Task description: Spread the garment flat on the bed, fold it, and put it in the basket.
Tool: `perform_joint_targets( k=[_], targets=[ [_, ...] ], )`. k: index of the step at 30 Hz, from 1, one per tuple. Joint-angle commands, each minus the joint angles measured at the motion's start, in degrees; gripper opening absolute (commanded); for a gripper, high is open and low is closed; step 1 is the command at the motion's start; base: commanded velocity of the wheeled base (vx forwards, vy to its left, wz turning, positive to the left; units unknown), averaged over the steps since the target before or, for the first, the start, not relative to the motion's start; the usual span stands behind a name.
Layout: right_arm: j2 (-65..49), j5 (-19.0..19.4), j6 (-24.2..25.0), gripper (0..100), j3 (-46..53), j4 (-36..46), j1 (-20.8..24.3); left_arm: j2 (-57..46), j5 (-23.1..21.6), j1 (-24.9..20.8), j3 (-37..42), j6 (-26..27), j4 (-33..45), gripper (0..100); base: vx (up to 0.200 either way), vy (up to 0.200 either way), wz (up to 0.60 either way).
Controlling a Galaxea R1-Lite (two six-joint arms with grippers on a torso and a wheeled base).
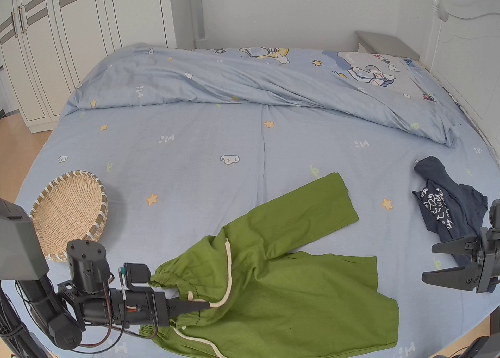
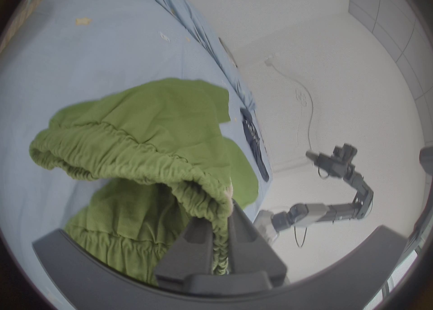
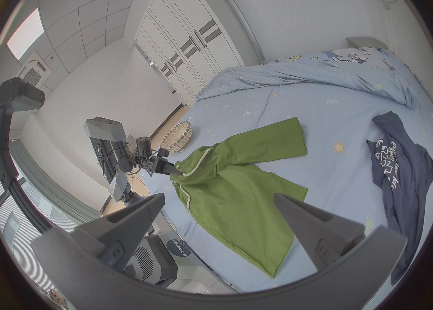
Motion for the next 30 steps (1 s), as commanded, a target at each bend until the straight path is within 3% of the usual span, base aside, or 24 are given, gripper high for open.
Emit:
perform_joint_targets(
  k=[1,5,10,11,22,26,30],
  targets=[
    [-0.1,0.0,0.0,100,-0.2,0.4,0.0,0.2,0.1,-4.5,3.0,1.7,1.1,0,0.000,0.000,0.00],
    [-0.1,0.0,0.0,100,-0.2,0.4,0.0,0.7,5.7,-8.1,3.0,3.7,6.1,0,0.000,0.000,0.00],
    [-0.1,0.0,0.0,100,-0.2,0.4,0.0,3.0,6.8,-10.9,3.0,4.8,6.6,0,0.000,0.000,0.00],
    [-0.1,0.0,0.0,100,-0.2,0.4,0.0,3.0,6.8,-10.9,3.0,4.8,6.6,100,0.000,0.000,0.00],
    [0.0,0.0,0.0,100,-0.1,0.4,0.1,-2.0,7.8,-10.8,3.0,4.3,9.0,100,0.000,0.000,0.00],
    [0.0,0.0,0.0,100,-0.1,0.4,0.1,-10.7,7.8,-10.6,3.0,3.9,15.8,100,0.000,0.000,0.00],
    [0.0,0.0,0.0,100,-0.1,0.4,0.1,-23.3,7.9,-9.5,2.9,3.8,27.7,100,0.000,0.000,0.00]
  ],
)
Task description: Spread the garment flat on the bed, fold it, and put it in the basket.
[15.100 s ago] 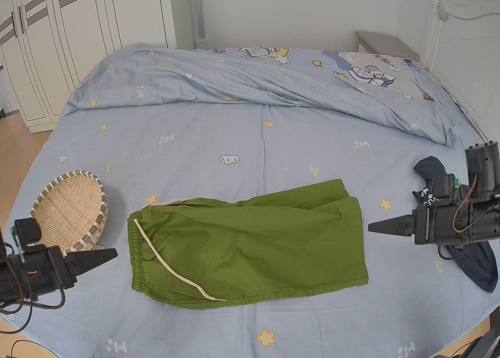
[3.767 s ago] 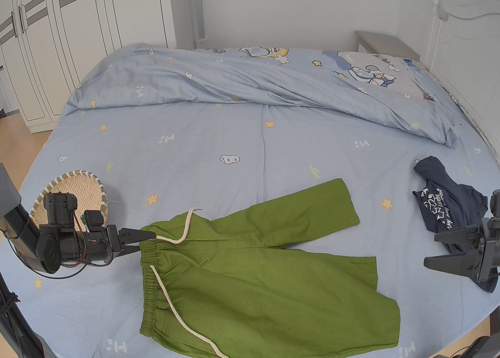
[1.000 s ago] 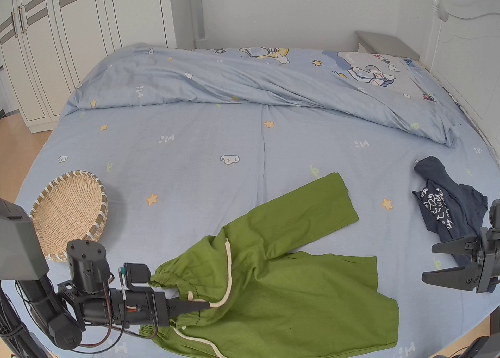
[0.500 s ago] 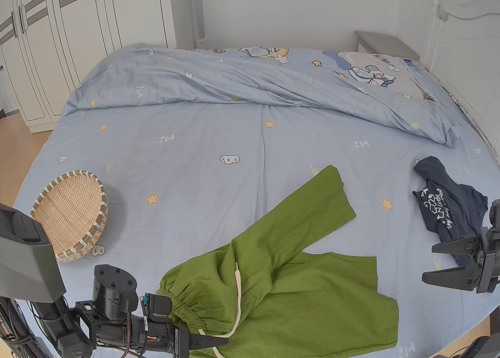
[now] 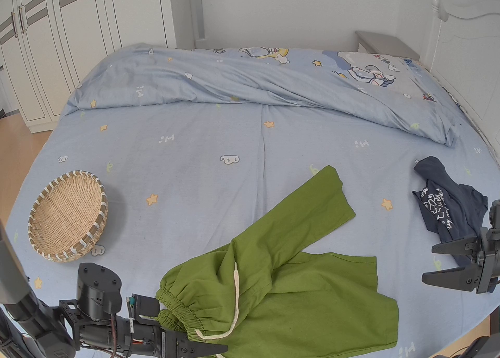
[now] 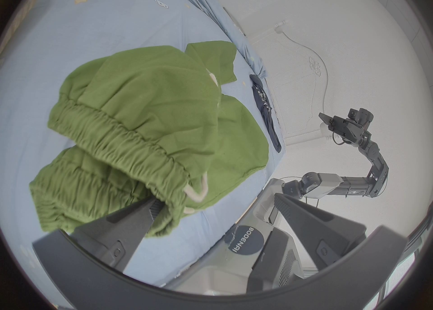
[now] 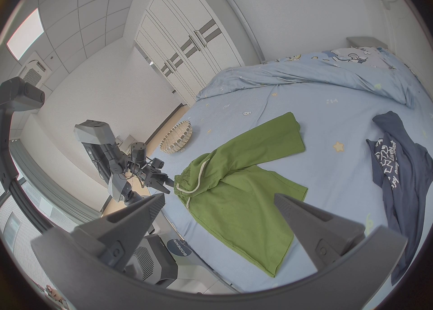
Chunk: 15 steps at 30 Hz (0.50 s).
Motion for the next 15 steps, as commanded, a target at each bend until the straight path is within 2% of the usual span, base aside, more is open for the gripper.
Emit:
perform_joint_targets(
  k=[1,2,3,8,11,15],
  targets=[
    [0.1,0.0,0.0,100,0.0,0.0,0.1,-19.8,-0.1,3.3,0.9,0.0,14.2,100,0.000,0.000,0.00],
    [0.1,0.0,0.0,100,0.0,0.0,0.1,-20.2,-0.1,3.5,0.9,0.0,14.5,100,0.000,0.000,0.00],
    [0.1,0.0,0.0,100,-0.1,0.0,0.1,-24.7,-0.4,5.9,0.5,0.1,18.5,100,0.000,0.000,0.00],
    [0.0,0.0,0.0,100,-0.1,0.0,0.1,-31.8,-0.3,13.6,-2.5,0.5,25.1,100,0.000,0.000,0.00],
    [0.0,0.0,0.0,100,-0.1,0.0,0.1,-31.9,-0.2,17.5,-6.0,1.1,27.8,100,0.000,0.000,0.00],
    [-0.1,0.0,0.0,100,-0.2,0.0,0.1,-24.1,-0.4,24.5,-11.8,6.7,30.8,100,0.000,0.000,0.00]
  ],
)
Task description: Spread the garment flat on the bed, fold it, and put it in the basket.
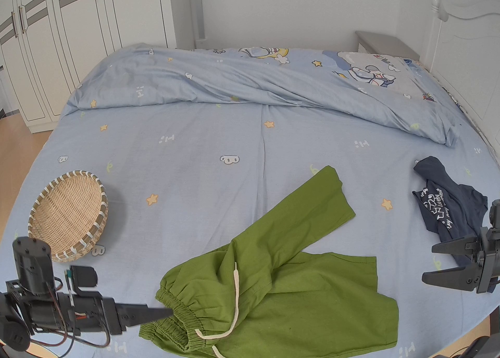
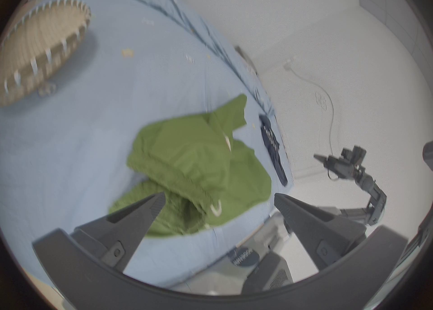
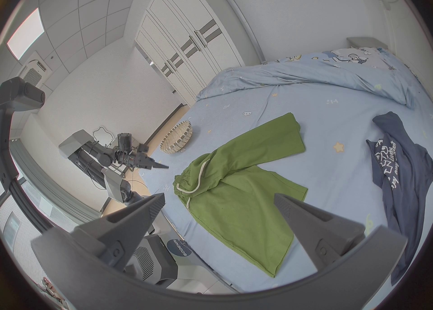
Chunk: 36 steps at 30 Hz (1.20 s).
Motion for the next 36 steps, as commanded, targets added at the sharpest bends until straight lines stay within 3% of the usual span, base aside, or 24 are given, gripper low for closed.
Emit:
perform_joint_targets(
  k=[1,5,11,14,22,25,29,36],
  targets=[
    [-0.1,0.0,0.0,100,-0.2,0.0,0.0,5.8,-0.5,10.0,-8.0,7.4,3.8,100,0.000,0.000,0.00],
    [-0.6,0.0,0.0,100,-0.2,0.0,0.1,16.7,-2.3,13.9,-11.1,13.5,3.7,100,0.000,0.000,0.00],
    [-0.9,0.0,0.0,100,-0.2,0.0,0.1,24.2,-9.5,19.0,-13.2,14.7,3.5,100,0.000,0.000,0.00],
    [-0.8,0.0,0.0,100,-0.2,-0.1,0.5,27.1,-9.8,20.4,-14.1,15.6,2.3,100,0.000,0.000,0.00],
    [-0.9,0.0,0.0,100,-0.2,-0.1,1.0,31.5,-9.9,19.9,-14.6,15.2,0.8,100,0.000,0.000,0.00],
    [-0.9,0.0,0.0,100,-0.2,-0.1,1.1,32.1,-9.9,17.7,-14.5,14.2,0.9,100,0.000,0.000,0.00],
    [-0.9,0.0,0.0,100,-0.2,-0.1,1.1,33.2,-9.9,15.8,-15.8,9.2,0.8,100,0.000,0.000,0.00],
    [-0.9,0.0,0.0,100,-0.1,-0.1,1.1,35.3,-9.9,15.8,-16.5,9.1,0.7,100,0.000,0.000,0.00]
  ],
)
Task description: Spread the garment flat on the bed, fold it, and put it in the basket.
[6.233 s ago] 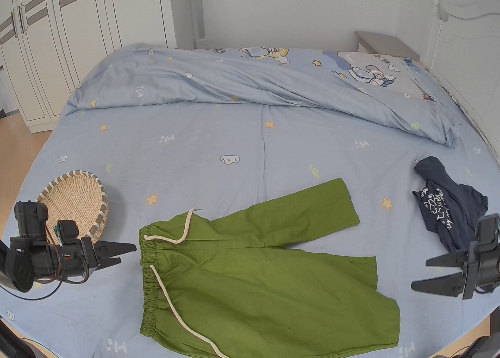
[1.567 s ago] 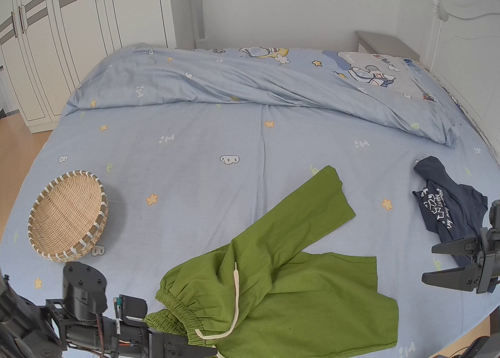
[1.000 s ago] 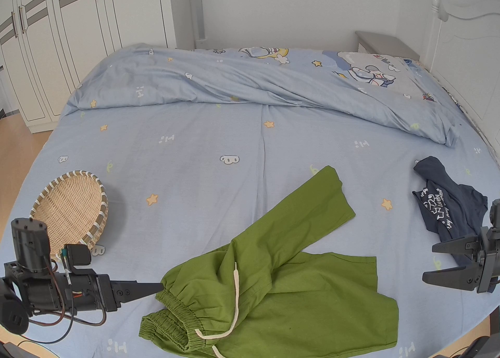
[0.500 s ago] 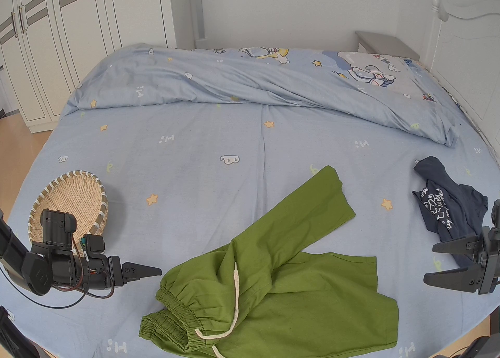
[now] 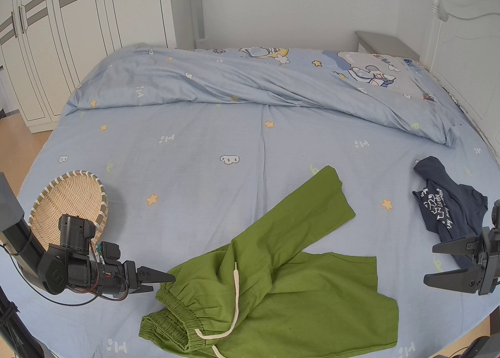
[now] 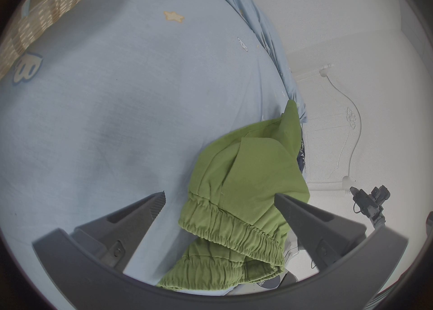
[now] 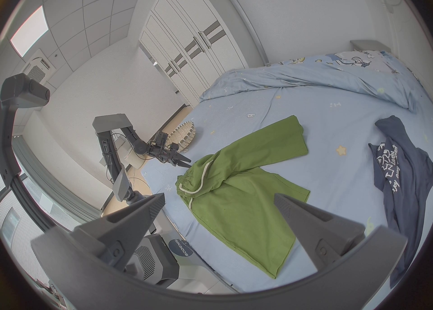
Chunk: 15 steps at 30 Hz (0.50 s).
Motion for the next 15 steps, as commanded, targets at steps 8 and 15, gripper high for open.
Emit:
perform_joint_targets(
  k=[8,15],
  targets=[
    [-0.1,0.0,0.0,100,0.0,0.0,0.0,2.8,0.0,-0.9,-1.1,-0.4,0.0,100,0.000,0.000,0.00],
    [-0.1,0.0,0.0,100,0.0,0.0,0.0,2.4,0.1,-3.2,-0.9,-2.2,0.0,100,0.000,0.000,0.00]
  ],
)
